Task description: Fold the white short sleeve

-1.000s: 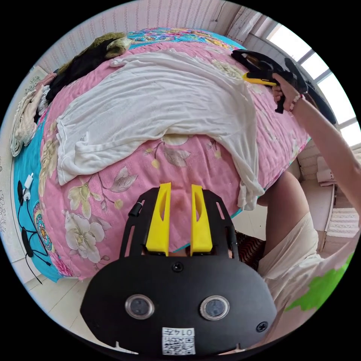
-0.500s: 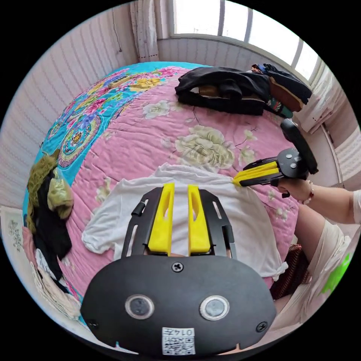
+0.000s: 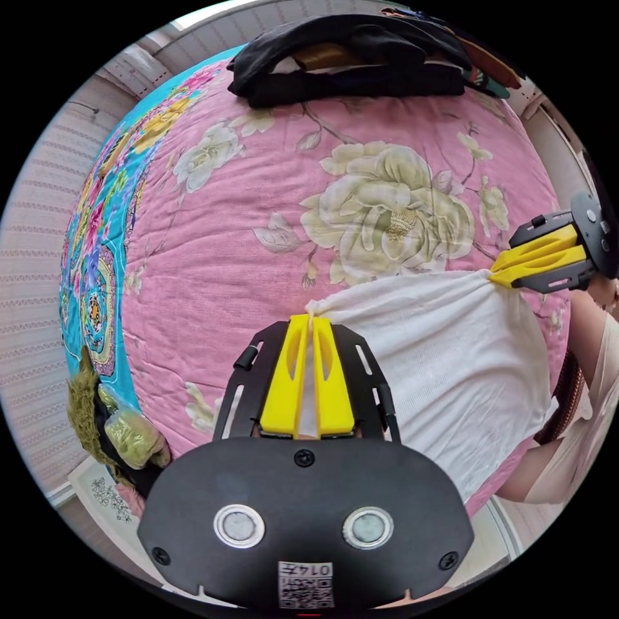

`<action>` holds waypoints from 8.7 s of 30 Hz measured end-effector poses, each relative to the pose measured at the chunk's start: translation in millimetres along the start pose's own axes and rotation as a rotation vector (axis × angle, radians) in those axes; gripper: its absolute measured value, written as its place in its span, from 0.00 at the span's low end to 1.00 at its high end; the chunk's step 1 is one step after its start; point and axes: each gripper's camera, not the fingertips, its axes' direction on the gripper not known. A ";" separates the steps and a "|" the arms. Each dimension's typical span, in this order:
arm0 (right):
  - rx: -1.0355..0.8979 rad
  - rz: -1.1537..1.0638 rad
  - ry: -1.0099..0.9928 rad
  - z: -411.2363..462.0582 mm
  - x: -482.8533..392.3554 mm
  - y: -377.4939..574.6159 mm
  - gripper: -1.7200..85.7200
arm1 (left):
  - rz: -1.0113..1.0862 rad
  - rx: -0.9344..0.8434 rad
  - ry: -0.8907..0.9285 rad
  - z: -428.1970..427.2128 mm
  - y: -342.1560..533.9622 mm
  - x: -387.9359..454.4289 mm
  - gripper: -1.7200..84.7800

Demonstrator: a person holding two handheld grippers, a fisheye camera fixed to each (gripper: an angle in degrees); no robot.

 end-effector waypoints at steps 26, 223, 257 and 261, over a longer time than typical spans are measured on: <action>0.115 0.206 -0.063 -33.9 17.3 -8.7 0.04 | -0.721 0.303 0.108 -73.2 181.2 -160.7 0.08; -0.068 -0.218 -0.702 251.3 -221.1 -420.1 0.03 | -0.535 0.426 0.079 -28.2 451.9 -310.4 0.05; -0.135 -0.615 -0.133 318.9 -390.1 -443.7 0.06 | -0.669 0.111 0.220 26.5 511.0 -372.8 0.02; -0.218 -0.722 -0.017 366.8 -441.3 -453.1 0.06 | -0.707 0.163 0.259 31.6 522.0 -370.4 0.01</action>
